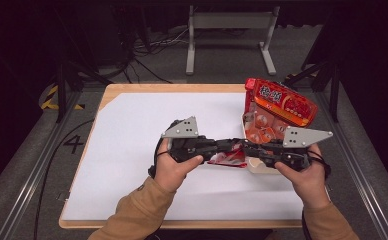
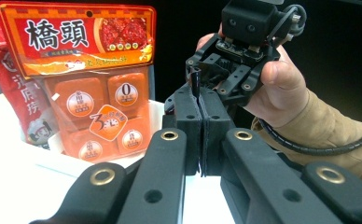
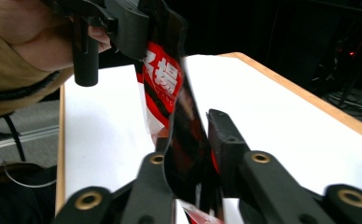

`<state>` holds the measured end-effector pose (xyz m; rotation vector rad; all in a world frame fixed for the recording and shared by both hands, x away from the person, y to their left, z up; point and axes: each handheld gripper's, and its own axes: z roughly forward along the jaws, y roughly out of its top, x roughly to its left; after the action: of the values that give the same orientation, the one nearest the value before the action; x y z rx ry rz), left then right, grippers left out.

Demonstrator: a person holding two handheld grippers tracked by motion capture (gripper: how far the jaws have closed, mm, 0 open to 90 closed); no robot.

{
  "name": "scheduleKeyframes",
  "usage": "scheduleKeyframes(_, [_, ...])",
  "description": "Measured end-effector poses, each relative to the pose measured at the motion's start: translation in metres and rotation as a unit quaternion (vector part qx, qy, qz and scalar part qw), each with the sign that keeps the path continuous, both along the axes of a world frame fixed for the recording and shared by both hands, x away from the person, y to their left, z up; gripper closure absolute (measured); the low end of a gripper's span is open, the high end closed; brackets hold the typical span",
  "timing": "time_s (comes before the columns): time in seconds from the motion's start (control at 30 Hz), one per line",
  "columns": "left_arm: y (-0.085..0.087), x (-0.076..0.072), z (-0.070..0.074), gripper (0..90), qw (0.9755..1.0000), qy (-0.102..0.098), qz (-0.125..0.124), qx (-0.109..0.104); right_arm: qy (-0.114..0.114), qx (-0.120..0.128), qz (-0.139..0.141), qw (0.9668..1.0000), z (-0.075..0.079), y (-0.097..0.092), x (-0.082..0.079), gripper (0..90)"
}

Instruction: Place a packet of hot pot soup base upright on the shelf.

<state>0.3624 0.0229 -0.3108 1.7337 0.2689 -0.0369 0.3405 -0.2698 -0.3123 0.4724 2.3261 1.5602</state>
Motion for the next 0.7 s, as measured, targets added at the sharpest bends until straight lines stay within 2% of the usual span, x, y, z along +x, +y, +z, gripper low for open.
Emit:
scheduleKeyframes(0.13, [0.000,0.000,0.000,88.7,1.0000,0.002,0.001,-0.001,-0.002,-0.003,0.007,1.0000,0.002,-0.001,0.000,86.6])
scheduleKeyframes(0.2, [0.000,0.001,0.000,88.3,1.0000,0.001,0.002,-0.002,-0.003,-0.003,0.021,0.9998,0.003,-0.003,0.000,90.0])
scheduleKeyframes(0.33, [-0.001,0.001,0.000,86.5,1.0000,-0.002,0.009,0.000,-0.007,-0.011,0.040,0.9991,0.007,-0.007,0.003,90.0])
scheduleKeyframes(0.4, [-0.001,0.002,0.000,81.8,0.9999,-0.005,0.012,0.000,-0.007,-0.013,0.046,0.9988,0.009,-0.009,0.004,90.0])
scheduleKeyframes(0.5, [0.000,0.004,-0.001,71.8,0.9998,0.002,0.020,-0.003,-0.009,-0.017,0.049,0.9986,0.012,-0.012,0.005,90.0])
scheduleKeyframes(0.7, [0.010,0.008,-0.006,64.9,0.9990,0.007,0.043,0.004,-0.010,-0.028,0.046,0.9985,0.021,-0.029,0.011,90.0])
